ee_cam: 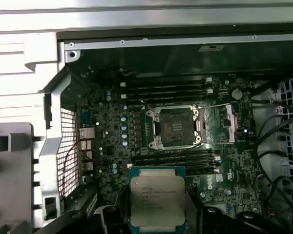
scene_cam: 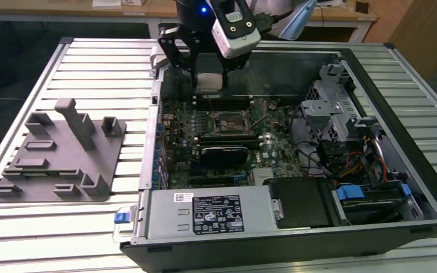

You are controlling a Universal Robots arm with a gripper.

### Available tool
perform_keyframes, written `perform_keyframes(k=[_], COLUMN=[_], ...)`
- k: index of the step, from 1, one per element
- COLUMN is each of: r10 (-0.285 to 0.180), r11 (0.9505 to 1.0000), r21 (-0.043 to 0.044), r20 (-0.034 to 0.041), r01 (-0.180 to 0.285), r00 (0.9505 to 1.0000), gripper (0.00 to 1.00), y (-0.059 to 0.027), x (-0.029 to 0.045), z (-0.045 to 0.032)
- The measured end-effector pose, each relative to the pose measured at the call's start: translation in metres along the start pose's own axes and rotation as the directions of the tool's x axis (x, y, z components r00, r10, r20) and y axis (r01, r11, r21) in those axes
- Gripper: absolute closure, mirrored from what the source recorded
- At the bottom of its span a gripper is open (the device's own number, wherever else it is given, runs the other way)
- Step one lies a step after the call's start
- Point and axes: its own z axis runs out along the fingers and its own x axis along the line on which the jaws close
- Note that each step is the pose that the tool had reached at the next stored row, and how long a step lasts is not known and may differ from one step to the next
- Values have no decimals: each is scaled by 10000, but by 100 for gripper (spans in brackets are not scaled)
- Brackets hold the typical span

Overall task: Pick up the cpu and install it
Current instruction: 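Pick up the cpu and move it towards the insertion slot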

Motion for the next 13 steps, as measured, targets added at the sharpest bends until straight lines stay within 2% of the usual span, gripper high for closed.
perform_keyframes(k=[8,13], r10=[1,-6], r11=[10000,10000], r21=[2,22], r20=[-18,-39], r01=[-1,6], r00=[10000,10000], gripper=[46,46], y=[39,60], x=[-182,-257], z=[55,113])
